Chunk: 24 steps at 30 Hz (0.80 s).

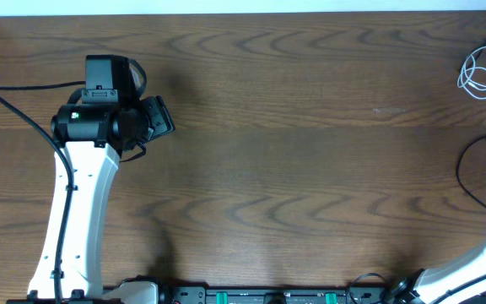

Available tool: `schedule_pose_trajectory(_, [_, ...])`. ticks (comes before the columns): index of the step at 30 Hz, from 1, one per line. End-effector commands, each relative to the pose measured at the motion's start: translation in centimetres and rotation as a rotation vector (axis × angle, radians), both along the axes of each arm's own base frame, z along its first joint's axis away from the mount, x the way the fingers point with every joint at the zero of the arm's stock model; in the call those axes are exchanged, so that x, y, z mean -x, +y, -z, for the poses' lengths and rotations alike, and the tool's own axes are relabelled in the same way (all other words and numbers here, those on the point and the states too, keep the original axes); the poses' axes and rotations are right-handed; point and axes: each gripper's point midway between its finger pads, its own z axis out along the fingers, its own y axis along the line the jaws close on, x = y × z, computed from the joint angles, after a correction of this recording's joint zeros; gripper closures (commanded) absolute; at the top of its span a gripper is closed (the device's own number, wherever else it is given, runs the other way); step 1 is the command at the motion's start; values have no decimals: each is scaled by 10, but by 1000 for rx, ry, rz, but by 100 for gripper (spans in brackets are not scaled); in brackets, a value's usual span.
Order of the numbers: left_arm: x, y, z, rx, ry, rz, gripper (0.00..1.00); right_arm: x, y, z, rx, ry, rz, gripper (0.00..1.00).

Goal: Untangle cables
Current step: 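Carry the black cables to the right edge with the right gripper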

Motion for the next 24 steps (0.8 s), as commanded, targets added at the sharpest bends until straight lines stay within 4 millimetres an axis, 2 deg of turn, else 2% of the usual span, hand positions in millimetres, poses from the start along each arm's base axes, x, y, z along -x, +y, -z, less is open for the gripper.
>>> schedule_pose_trajectory(1, [2,2,5,-12,11,8,34,4,-19,-2,-31,-60,30,99])
schedule_pose_trajectory(5, [1,2,4,-12,8,9,34,-5,-32,7,-16,-71,19,99])
schedule_pose_trajectory(9, [1,2,4,-12,9,9,34,-19,-36,33,4,-18,-15,99])
schedule_pose_trajectory(10, [1,2,4,-12,9,9,34,-21,-38,42,4,2,-5,93])
schedule_pose_trajectory(11, [1,2,4,-12,9,9,34,-23,-39,50,0,19,-1,64])
schedule_pose_trajectory(12, [1,2,4,-12,9,9,34,-25,-39,58,-9,31,-3,29])
schedule_pose_trajectory(13, [1,2,4,-12,9,9,34,-27,-38,64,-17,39,-5,1])
schedule_pose_trajectory(15, [2,2,4,-12,9,9,34,-27,-36,71,-32,52,-10,1])
schedule_pose_trajectory(19, [1,2,4,-12,9,9,34,-29,-32,71,-47,45,-25,1])
schedule_pose_trajectory(24, [2,2,4,-12,9,9,34,-36,-12,69,-123,2,-111,1])
